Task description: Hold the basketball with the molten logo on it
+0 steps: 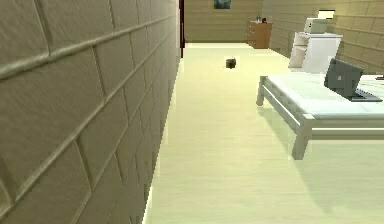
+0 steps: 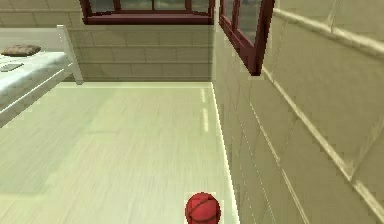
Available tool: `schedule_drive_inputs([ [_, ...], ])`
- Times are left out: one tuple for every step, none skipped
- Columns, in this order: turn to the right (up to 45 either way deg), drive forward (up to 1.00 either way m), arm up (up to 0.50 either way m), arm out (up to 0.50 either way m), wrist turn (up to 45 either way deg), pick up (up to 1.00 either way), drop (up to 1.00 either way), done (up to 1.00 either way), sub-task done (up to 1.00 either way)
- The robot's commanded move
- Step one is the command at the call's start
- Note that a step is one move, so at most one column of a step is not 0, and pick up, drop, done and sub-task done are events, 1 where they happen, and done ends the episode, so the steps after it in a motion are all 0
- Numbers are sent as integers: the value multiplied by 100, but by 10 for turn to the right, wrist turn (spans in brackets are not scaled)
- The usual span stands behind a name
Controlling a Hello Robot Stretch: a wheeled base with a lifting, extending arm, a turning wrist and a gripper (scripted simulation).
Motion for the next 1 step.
schedule_drive_inputs([
  [0,0,0,0,0,100,0,0,0],
])
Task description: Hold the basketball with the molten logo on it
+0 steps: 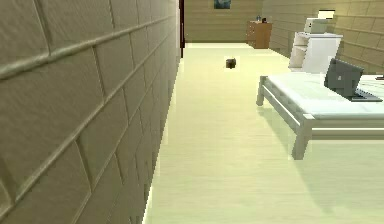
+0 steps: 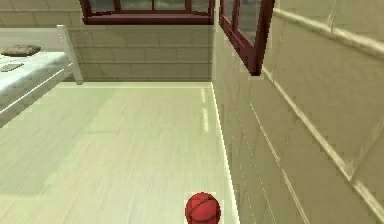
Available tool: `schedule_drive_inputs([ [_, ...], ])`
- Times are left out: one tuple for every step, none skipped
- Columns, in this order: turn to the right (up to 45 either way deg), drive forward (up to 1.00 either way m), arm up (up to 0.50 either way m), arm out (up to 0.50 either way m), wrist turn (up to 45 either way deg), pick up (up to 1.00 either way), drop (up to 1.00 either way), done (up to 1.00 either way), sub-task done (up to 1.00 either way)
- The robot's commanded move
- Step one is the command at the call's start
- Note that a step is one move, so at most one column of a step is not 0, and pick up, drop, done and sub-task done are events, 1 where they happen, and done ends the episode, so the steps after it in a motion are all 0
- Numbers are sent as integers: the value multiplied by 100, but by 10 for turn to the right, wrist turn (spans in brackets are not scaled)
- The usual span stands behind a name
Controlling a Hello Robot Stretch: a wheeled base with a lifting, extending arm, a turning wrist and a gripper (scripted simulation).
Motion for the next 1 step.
schedule_drive_inputs([
  [0,0,10,0,0,0,0,0,0],
])
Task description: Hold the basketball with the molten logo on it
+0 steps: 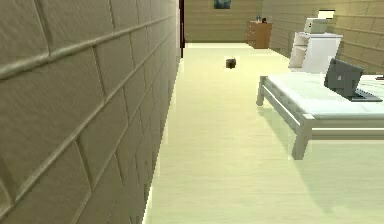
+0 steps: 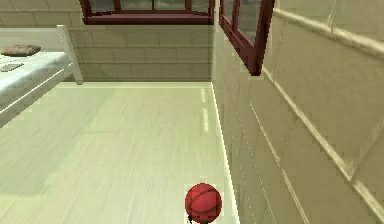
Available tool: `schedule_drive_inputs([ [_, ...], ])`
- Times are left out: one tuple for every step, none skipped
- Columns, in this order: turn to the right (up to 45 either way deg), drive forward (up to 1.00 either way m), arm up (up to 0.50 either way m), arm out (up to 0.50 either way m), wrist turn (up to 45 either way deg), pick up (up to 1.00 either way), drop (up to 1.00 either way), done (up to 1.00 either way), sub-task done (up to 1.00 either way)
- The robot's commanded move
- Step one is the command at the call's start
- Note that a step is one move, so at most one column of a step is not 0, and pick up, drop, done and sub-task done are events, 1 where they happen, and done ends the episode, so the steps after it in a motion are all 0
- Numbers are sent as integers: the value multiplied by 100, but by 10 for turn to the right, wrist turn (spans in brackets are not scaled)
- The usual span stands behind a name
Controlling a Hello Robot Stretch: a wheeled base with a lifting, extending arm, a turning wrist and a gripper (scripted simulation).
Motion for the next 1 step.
schedule_drive_inputs([
  [0,0,0,0,0,0,0,100,0],
])
